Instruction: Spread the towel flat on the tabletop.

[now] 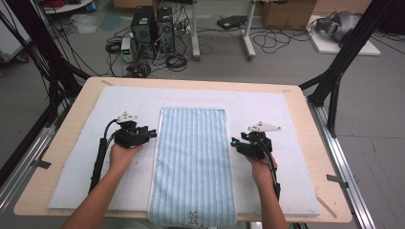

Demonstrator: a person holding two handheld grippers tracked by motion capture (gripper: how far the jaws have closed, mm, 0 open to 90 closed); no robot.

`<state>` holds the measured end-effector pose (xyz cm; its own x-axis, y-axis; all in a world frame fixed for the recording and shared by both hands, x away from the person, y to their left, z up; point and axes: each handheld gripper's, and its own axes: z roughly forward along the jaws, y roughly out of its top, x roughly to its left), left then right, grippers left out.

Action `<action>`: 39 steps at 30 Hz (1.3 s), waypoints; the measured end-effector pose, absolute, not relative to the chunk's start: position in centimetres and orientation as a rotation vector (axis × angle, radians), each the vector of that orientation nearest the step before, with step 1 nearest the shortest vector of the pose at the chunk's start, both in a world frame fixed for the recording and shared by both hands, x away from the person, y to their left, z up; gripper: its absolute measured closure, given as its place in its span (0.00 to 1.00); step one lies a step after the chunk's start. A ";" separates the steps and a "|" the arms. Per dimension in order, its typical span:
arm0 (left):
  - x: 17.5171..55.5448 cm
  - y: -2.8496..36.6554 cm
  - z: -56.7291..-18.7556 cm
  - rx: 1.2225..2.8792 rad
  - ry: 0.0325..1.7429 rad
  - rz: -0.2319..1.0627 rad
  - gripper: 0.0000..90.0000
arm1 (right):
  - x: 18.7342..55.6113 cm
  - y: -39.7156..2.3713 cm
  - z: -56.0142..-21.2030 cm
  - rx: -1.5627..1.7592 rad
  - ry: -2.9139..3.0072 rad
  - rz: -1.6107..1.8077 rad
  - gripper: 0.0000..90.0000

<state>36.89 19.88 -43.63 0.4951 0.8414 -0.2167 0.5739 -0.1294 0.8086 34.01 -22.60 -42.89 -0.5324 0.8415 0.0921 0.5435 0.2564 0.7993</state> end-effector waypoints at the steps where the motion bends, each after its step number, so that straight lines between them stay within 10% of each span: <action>1: 36.7 19.6 -43.8 1.837 1.188 0.356 0.65 | 33.8 -22.5 -43.1 1.268 2.186 1.157 0.60; 7: 36.0 17.8 -45.1 1.921 1.164 0.397 0.64 | 33.9 -20.2 -44.7 1.254 2.282 1.029 0.70; 11: 36.0 17.3 -45.1 1.954 1.120 0.444 0.96 | 33.7 -19.6 -44.6 1.207 2.306 1.026 0.95; 19: 37.3 17.8 -45.2 1.901 1.190 0.419 0.97 | 33.3 -18.9 -44.6 1.204 2.235 0.951 0.97; 30: 35.8 19.8 -43.6 1.777 1.076 0.387 0.23 | 32.1 -22.1 -42.7 1.209 2.074 1.214 0.32; 39: 34.3 21.4 -42.3 1.672 0.940 0.411 0.19 | 30.1 -25.2 -41.3 1.141 2.039 1.183 0.13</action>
<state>34.32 21.41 -42.29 0.6221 0.7579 -0.1963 0.3704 -0.0640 0.9267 30.14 -25.17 -41.31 -0.5123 0.8585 -0.0217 0.4074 0.2653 0.8739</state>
